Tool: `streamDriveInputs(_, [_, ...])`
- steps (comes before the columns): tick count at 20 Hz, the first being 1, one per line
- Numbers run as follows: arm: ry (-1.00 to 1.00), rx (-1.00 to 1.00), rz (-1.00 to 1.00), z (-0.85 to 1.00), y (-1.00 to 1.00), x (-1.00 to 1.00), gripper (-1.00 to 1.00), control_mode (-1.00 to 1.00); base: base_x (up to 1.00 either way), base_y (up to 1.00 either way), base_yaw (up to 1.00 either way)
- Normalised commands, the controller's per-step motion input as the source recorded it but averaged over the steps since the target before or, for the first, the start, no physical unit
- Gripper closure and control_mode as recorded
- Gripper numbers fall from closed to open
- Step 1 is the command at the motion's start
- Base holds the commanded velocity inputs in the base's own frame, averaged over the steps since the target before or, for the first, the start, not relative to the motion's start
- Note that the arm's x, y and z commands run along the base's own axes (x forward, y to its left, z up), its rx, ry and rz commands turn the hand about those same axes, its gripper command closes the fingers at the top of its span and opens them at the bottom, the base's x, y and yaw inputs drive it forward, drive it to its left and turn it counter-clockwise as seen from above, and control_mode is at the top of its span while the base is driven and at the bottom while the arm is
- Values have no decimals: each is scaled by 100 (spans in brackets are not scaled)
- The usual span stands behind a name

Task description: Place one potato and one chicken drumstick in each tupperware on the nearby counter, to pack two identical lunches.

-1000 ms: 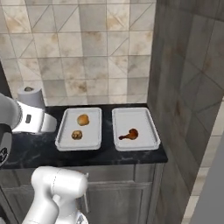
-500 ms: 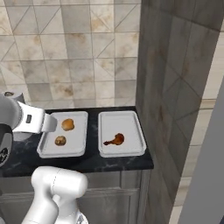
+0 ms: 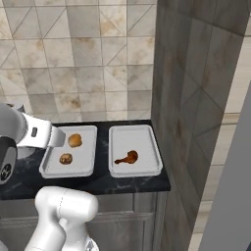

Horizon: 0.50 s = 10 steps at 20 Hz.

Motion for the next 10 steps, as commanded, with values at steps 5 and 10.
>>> streamDriveInputs(5, [0, -3, -15, -22, -27, 41, 100, -100, 0, 0, 0])
streamDriveInputs(10, [3, -2, -21, -27, -43, 62, 100, -100, 0, 0, 0])
